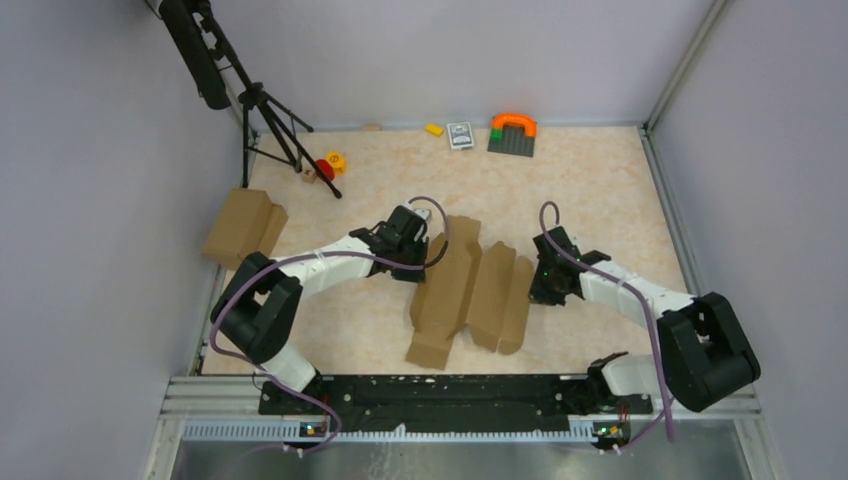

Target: Fold the paper box

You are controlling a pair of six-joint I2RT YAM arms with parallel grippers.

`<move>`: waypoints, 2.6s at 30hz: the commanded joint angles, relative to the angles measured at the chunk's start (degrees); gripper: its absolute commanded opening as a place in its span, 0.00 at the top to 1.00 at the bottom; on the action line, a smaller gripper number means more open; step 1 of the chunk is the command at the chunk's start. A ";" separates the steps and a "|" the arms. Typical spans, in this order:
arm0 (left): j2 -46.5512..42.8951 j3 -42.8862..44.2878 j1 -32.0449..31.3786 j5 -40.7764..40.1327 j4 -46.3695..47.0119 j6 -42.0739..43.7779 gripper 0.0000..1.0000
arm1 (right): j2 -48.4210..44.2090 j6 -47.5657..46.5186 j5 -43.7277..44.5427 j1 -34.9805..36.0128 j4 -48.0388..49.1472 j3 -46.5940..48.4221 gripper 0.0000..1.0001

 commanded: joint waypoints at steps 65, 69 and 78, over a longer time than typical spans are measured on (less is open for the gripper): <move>2.21 7.35 -0.14 -4.16 -8.62 5.83 1.00 | 14.48 -25.36 -22.74 -2.02 11.22 28.87 0.32; 2.67 8.53 -0.72 -7.64 -10.09 8.06 1.00 | 21.44 -29.37 -24.34 -2.05 12.17 33.90 0.25; 3.85 12.14 -3.07 -13.63 -13.97 10.79 1.00 | 33.13 -37.62 -29.73 -2.06 17.82 40.35 0.24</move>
